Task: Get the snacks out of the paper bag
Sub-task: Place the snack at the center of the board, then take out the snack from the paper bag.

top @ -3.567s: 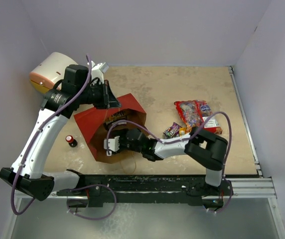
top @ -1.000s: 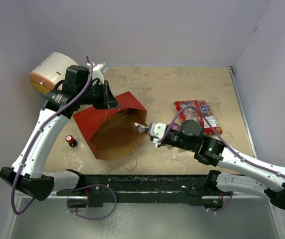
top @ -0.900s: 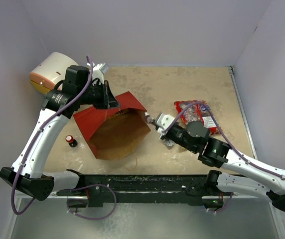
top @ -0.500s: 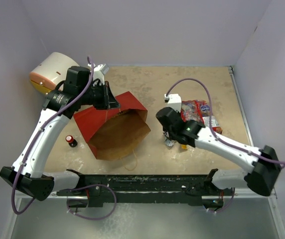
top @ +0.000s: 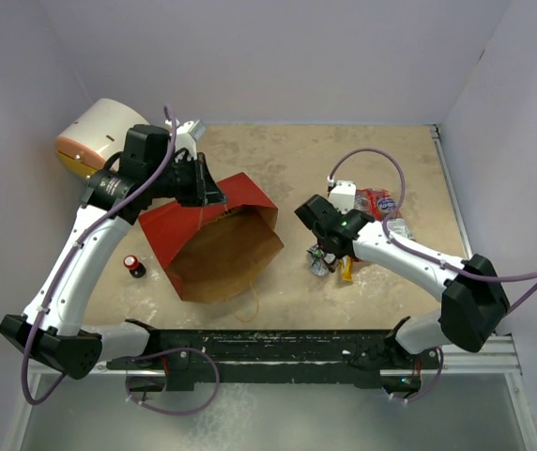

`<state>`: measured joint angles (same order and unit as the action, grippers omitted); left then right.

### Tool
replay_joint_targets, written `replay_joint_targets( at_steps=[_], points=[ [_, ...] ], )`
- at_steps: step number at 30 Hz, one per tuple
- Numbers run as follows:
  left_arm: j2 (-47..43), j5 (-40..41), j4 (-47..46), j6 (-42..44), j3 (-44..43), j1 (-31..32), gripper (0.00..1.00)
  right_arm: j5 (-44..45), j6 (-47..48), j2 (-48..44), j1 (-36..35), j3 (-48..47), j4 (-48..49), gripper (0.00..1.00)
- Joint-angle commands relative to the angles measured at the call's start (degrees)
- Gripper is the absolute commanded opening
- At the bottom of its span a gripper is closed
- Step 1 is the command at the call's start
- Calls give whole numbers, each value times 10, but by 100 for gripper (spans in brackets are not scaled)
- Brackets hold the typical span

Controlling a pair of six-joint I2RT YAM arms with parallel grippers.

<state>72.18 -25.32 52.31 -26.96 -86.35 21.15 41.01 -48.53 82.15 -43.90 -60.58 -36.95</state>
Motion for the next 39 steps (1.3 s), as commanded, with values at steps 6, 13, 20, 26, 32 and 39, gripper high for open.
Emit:
replay_joint_targets(
  at_steps=[6, 13, 20, 26, 32, 39],
  points=[
    [-24, -7, -32, -13, 9, 0, 0, 15, 80, 14, 19, 49, 81, 11],
    [-28, -14, -37, -23, 16, 0, 0, -30, 127, 4, 21, 40, 107, 30],
    [-30, -21, -43, -30, 25, 0, 0, -80, 270, -107, 21, -11, 140, 60],
    [-29, -20, -45, -29, 19, 0, 0, -245, 345, -155, 19, 61, 252, 68],
    [-32, -11, -39, -27, 15, 0, 0, -302, 349, -191, -42, 116, 419, 71],
    [-32, -8, -41, -26, 20, -1, 0, -465, 534, -196, -122, 108, 489, 74]
  ],
)
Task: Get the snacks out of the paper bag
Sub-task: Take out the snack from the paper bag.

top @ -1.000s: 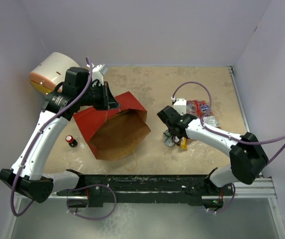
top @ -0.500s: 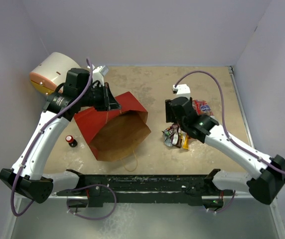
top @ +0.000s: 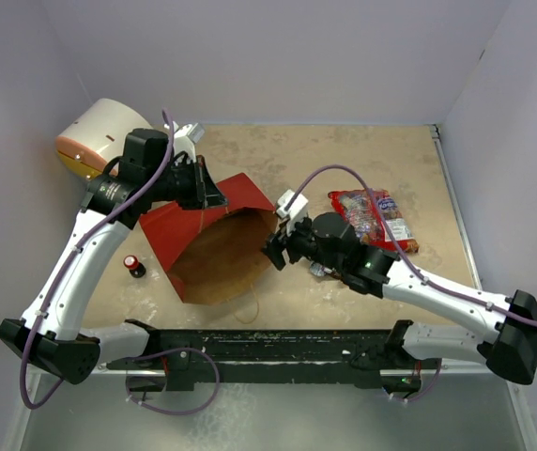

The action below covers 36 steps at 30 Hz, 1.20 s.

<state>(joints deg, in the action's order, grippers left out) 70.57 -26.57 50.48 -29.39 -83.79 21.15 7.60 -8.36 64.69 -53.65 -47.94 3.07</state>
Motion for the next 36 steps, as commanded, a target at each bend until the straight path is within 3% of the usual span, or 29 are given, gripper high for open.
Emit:
replay_joint_targets(
  at_steps=[1, 7, 11, 19, 28, 32, 36],
  points=[
    [-16, 3, -24, -2, -4, 0, 0, -147, 157, -25, -33, -16, 94, 75],
    [-14, 4, -22, 8, -11, 0, 0, -205, 280, -14, -69, 1, 115, 77],
    [-11, 7, -19, 16, -17, -1, 0, -194, 374, 39, -91, -14, 113, 78],
    [-2, -1, -19, 20, -24, 0, 0, -74, 519, 204, -100, -47, 250, 79],
    [-3, 3, -16, 39, -36, 0, 0, -22, 605, 391, -100, -160, 312, 80],
    [-3, -5, -20, 47, -36, 0, 0, 18, 649, 452, -89, -159, 386, 80],
    [-5, -10, -24, 57, -36, 0, 0, 18, 686, 485, -77, -177, 385, 80]
  ],
)
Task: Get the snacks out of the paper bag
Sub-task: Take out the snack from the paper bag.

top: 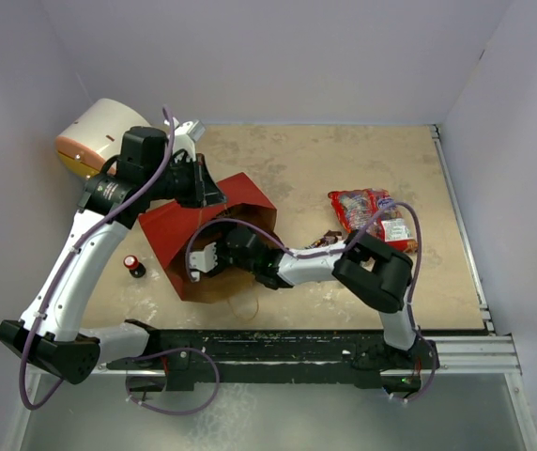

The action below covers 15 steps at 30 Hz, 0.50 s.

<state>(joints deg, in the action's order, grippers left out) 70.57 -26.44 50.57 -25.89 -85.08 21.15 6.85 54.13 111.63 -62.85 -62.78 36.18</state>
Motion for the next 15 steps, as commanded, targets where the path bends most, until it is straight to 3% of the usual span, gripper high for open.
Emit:
replay_joint_targets(
  at_steps=[1, 10, 15],
  points=[
    [-6, -12, -26, 24, -22, 0, 0, 26, 76, 24, 15, -30, 58, 81],
    [-12, -37, -38, 23, -15, 0, 0, 77, 97, 103, 50, -104, 49, 82],
    [1, -52, -25, 30, -32, 0, 0, 60, 108, 134, 64, -146, 43, 82]
  ],
)
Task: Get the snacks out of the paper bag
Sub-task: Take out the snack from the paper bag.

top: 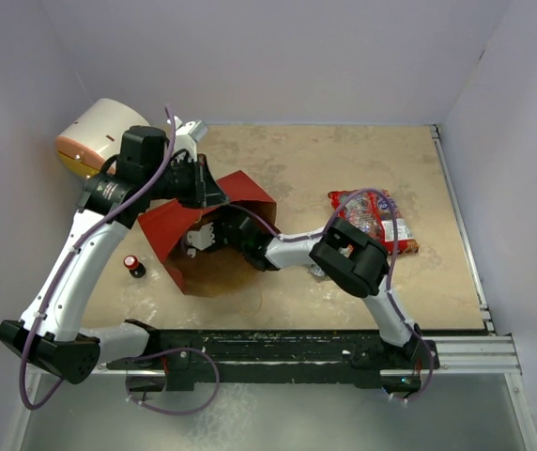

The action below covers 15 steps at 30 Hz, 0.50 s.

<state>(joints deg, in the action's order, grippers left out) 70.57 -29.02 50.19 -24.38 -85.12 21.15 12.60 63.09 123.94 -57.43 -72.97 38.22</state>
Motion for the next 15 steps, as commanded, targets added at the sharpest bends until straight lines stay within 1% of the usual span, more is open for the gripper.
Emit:
replay_joint_targets(
  at_steps=[1, 8, 12, 15],
  points=[
    [4, -28, -19, 16, -35, 1, 0, 2, 20, 20, 13, -54, 22, 82],
    [15, -43, -8, 24, -47, 1, 0, -22, 22, 72, 27, -122, -4, 80],
    [19, -45, -2, 25, -53, 1, 0, -31, 12, 94, 33, -139, -20, 78],
    [19, -41, 2, 23, -54, 1, 0, -32, -9, 99, 41, -145, -28, 74]
  ],
)
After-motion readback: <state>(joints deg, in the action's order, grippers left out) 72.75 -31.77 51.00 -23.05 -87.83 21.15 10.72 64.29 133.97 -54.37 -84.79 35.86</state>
